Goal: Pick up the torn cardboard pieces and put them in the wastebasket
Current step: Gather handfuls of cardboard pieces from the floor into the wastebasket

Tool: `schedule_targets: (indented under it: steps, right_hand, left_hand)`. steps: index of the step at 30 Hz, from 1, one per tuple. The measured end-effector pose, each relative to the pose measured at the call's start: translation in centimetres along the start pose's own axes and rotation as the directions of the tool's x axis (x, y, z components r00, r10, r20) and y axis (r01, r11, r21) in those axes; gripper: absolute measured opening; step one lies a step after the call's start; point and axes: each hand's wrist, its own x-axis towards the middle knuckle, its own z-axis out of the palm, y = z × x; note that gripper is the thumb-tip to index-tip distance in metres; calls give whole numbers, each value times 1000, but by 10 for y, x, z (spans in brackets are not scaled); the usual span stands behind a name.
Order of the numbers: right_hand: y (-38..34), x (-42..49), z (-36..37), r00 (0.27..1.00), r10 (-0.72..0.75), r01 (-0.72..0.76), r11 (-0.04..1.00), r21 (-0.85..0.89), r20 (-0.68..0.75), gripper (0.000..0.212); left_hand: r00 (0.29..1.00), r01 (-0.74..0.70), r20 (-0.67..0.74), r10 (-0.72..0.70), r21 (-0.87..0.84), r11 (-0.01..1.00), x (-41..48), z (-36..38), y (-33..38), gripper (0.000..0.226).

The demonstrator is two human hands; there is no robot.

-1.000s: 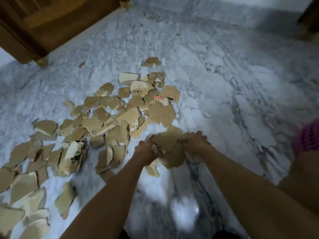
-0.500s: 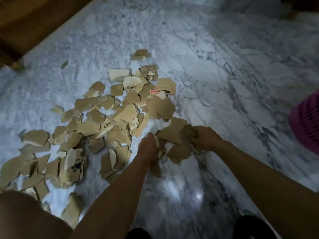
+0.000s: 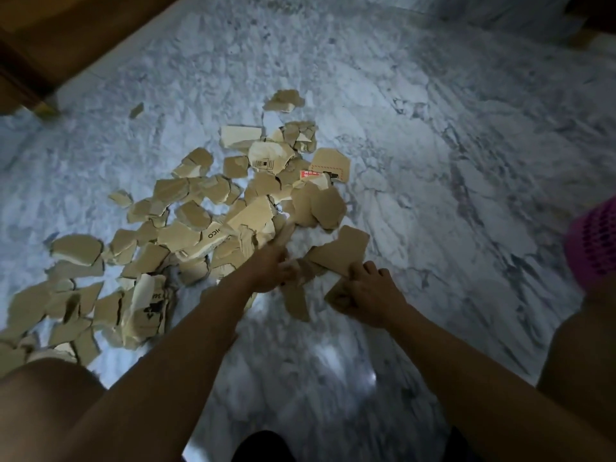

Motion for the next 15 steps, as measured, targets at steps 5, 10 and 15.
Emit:
schedule_targets:
  steps: [5, 10, 15]
  right_hand:
    - [8, 3, -9, 965, -252, 259, 958, -123, 71, 40]
    - [5, 4, -3, 971, -225, 238, 954, -185, 86, 51]
    - [-3, 7, -3, 994, -111, 109, 963, -247, 4, 47]
  left_hand:
    - [985, -104, 170, 25, 471, 876, -2, 54, -17, 45]
    - [992, -107, 115, 59, 474, 874, 4, 65, -26, 62]
    - [995, -75, 95, 40, 396, 915, 4, 71, -32, 57]
